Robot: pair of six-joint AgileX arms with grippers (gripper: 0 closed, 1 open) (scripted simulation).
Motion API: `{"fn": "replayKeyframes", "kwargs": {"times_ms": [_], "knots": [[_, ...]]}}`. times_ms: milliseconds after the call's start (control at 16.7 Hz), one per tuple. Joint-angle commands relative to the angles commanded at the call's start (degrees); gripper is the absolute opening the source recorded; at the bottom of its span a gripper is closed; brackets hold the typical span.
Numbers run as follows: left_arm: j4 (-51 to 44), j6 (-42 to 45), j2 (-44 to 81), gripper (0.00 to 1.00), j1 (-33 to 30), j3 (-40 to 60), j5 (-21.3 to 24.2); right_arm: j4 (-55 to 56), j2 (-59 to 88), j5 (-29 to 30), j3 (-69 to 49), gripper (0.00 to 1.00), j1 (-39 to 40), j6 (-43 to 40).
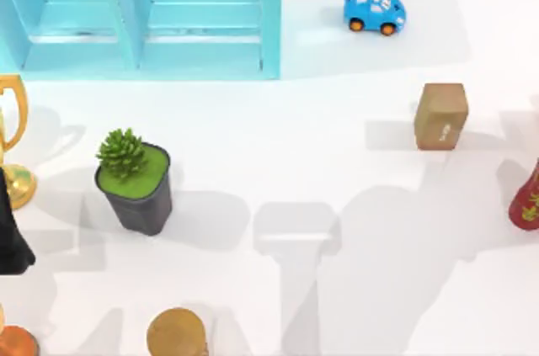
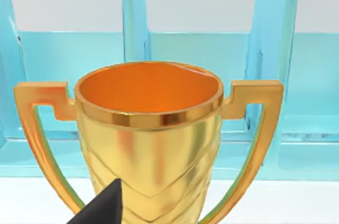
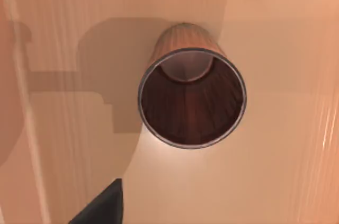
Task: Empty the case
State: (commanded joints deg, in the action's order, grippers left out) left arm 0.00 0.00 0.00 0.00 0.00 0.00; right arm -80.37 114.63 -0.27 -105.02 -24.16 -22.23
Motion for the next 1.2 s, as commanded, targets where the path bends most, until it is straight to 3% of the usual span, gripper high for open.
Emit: {"fn": "replayKeyframes", "kwargs": {"times_ms": [300,900,1200], "knots": [[0.00,0.00,0.00,1.00,0.00,0.00,0.00,0.76,0.46,0.03,0.38,1.00,0.04,-0.03],[0.00,0.00,0.00,1.00,0.00,0.00,0.00,19.13,2.69,-0.07,16.51,1.00,0.01,-0.06],[0.00,0.00,0.00,1.00,0.00,0.00,0.00,21.67,2.71,0.02,18.96,1.00,0.27,0.31]]}}
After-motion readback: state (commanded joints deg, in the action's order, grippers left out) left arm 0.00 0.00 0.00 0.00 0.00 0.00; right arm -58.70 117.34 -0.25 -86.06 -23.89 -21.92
